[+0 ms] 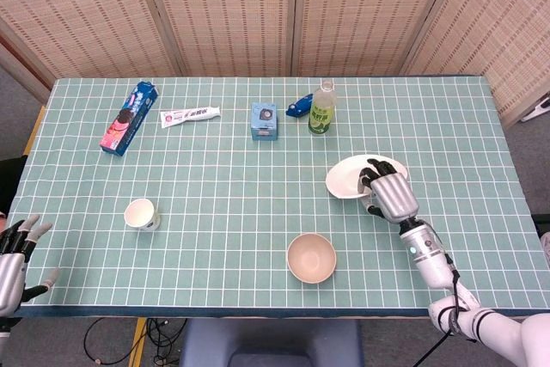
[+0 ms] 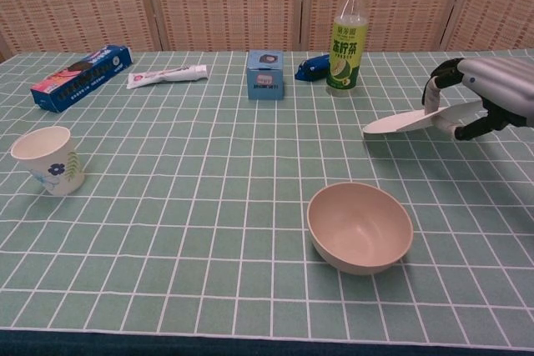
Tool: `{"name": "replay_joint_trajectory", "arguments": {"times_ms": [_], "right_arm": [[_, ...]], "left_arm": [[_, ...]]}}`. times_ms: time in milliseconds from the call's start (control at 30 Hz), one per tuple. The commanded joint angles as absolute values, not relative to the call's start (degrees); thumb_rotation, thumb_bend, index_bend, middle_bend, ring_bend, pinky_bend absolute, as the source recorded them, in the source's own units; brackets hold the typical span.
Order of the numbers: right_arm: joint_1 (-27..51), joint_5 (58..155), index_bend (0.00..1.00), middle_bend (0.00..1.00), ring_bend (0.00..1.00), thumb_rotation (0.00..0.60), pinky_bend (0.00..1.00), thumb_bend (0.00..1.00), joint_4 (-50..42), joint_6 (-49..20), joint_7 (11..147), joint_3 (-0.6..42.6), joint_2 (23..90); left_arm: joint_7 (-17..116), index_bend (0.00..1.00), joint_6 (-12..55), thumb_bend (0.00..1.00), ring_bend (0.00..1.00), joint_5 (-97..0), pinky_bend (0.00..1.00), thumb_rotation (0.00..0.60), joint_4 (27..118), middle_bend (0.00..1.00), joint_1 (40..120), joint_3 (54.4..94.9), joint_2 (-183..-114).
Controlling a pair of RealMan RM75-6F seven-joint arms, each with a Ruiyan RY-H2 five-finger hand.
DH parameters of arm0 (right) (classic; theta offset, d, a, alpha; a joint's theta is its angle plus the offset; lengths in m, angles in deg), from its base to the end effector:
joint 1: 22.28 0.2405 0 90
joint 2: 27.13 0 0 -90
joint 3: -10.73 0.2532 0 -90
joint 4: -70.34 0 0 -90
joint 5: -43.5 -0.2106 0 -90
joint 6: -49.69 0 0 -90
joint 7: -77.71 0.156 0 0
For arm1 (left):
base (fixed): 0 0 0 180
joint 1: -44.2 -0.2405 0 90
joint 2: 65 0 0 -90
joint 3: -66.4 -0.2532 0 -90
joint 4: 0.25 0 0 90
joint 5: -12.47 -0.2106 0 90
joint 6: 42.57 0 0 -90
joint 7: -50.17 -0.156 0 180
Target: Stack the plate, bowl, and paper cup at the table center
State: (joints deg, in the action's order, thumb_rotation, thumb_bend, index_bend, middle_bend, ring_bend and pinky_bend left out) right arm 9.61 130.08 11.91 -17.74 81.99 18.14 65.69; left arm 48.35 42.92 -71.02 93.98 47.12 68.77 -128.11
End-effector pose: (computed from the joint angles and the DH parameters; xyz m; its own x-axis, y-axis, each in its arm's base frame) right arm -0.2417 -0.3527 0.0155 0.4428 -0.0386 0.8958 -0.8448 -0.3527 0.4024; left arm -0.3162 0.1800 0.1620 0.4074 0.0197 0.9130 0.9109 0.0627 -0.4079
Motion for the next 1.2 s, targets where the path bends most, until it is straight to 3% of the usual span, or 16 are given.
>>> {"name": "replay_joint_trajectory", "arguments": {"times_ms": [33,233,500,833,1200], "right_arm": [[11.0,132.9,0.57,0.35,0.15,0.600,0.20,0.44,7.0,-20.7,80.5,18.8,63.4],[14.3,137.4,0.57,0.35,0.15,0.600,0.20,0.44,-1.3,-22.3,76.8,19.4,61.8],[20.5,139.9,0.57,0.35,0.15,0.600,0.20,0.44,-5.1,-19.3,74.4,21.0,65.7],[29.2,141.3,0.57,0.35,0.15,0.600,0.20,0.44,1.3,-14.0,75.6,22.1,74.3],[34.6,142.7,0.57,0.35,0.15,0.600,0.20,0.44,12.8,-14.4,79.7,21.3,82.5]], "left_arm": [[48.5,0.16,43.0,0.26,0.07,-71.1,0.10,0.600,94.1,0.07,47.1,68.8,-128.0],[49.0,0.16,43.8,0.26,0.07,-71.3,0.10,0.600,94.4,0.07,46.7,68.7,-127.5],[49.9,0.16,44.6,0.26,0.07,-71.4,0.10,0.600,94.4,0.07,46.0,68.6,-126.9],[50.8,0.16,44.9,0.26,0.07,-71.0,0.10,0.600,93.9,0.07,45.3,68.5,-126.5],[51.2,0.16,44.7,0.26,0.07,-70.2,0.10,0.600,93.2,0.07,44.8,68.5,-126.4]]}}
